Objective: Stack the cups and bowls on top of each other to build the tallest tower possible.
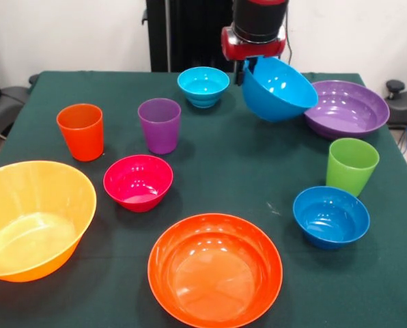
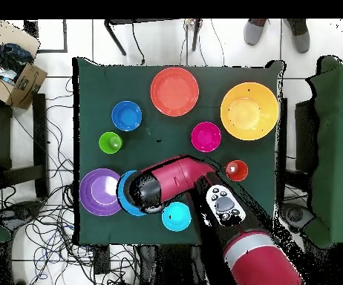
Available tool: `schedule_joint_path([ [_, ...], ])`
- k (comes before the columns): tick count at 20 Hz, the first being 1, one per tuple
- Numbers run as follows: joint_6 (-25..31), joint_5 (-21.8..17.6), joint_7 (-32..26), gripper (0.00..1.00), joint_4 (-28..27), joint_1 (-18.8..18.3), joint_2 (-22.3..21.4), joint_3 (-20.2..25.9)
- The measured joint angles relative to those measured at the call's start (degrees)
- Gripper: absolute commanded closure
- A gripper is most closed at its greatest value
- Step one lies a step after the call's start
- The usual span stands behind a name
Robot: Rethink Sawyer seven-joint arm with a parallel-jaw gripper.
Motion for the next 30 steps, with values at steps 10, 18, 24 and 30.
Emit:
schedule_joint_path([
  [10,0.0,0.7,0.0,1.0,0.0,-0.7,0.0,-0.6],
  [18,0.0,5.3,0.0,1.0,0.0,-4.1,-0.8,-0.3],
  [24,0.0,7.5,0.0,1.0,0.0,-6.6,-2.4,0.0],
  [30,0.0,8.6,0.0,1.0,-0.5,-7.8,-3.4,0.2],
])
